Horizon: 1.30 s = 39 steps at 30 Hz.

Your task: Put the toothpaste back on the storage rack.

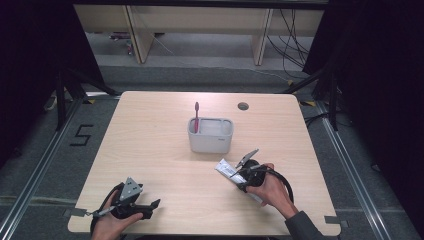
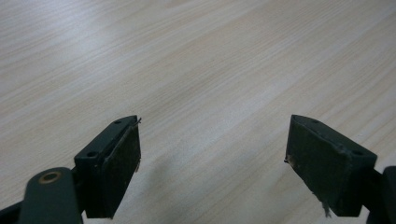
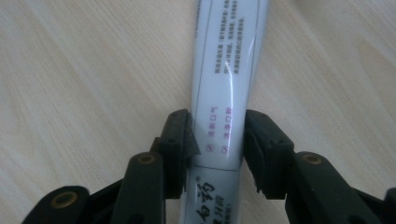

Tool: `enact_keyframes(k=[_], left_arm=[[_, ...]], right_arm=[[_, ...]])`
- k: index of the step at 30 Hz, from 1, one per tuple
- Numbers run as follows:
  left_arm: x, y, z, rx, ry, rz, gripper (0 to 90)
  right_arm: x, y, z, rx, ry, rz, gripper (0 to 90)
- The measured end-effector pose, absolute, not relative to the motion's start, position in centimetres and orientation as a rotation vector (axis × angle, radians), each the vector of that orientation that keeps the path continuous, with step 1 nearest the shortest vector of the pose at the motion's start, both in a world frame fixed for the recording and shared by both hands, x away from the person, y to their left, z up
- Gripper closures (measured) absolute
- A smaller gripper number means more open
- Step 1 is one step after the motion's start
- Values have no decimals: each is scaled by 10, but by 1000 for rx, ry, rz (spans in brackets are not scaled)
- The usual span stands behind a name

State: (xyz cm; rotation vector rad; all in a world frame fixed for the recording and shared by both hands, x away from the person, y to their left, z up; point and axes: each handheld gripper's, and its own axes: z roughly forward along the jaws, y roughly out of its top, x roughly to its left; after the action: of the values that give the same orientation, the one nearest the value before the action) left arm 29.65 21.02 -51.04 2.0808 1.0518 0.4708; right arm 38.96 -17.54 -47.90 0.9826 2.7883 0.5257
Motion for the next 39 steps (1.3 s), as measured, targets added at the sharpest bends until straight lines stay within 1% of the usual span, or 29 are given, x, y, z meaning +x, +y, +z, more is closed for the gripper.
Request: enact_keyframes(k=[4, 5, 6, 8, 10, 11, 13, 17, 18, 20, 26, 27, 28, 30, 34, 38, 39], left_arm=[[297, 212, -509, 2121, 1033, 475, 174], [297, 210, -511, 2083, 1047, 469, 174], [297, 210, -511, 2101, 1040, 468, 174], [296, 208, -512, 2080, 1049, 460, 174], [297, 212, -510, 2146, 1020, 472, 174], [297, 209, -512, 2102, 1043, 473, 174], [296, 208, -512, 2086, 1046, 461, 175], [296, 209, -512, 2094, 1045, 465, 175], [297, 211, -511, 2122, 1030, 463, 175], [297, 209, -512, 2090, 1045, 465, 177], [297, 210, -512, 2096, 1043, 465, 181], [297, 209, -512, 2092, 1045, 465, 183], [297, 212, -510, 2136, 1026, 476, 185], [297, 210, -511, 2095, 1045, 471, 188], [297, 210, -512, 2081, 1050, 467, 189], [297, 211, -511, 2076, 1063, 475, 189], [298, 214, -510, 2133, 1030, 478, 189]], right_arm=[[392, -173, -478, 950, 2817, 500, 632], [392, -173, -478, 962, 2810, 480, 632], [392, -172, -478, 966, 2817, 472, 632], [394, -171, -477, 938, 2826, 453, 633], [395, -169, -478, 934, 2839, 437, 632], [395, -168, -478, 942, 2843, 422, 632], [396, -167, -478, 931, 2851, 397, 635], [398, -165, -478, 891, 2864, 372, 646], [398, -165, -478, 891, 2868, 369, 648], [400, -165, -477, 896, 2879, 354, 656], [401, -162, -475, 836, 2892, 309, 685], [401, -162, -475, 823, 2896, 311, 689], [401, -161, -474, 822, 2894, 311, 693], [400, -162, -474, 790, 2897, 311, 699], [398, -166, -473, 800, 2876, 330, 706], [395, -173, -462, 800, 2844, 412, 710], [395, -174, -459, 795, 2845, 430, 710]])
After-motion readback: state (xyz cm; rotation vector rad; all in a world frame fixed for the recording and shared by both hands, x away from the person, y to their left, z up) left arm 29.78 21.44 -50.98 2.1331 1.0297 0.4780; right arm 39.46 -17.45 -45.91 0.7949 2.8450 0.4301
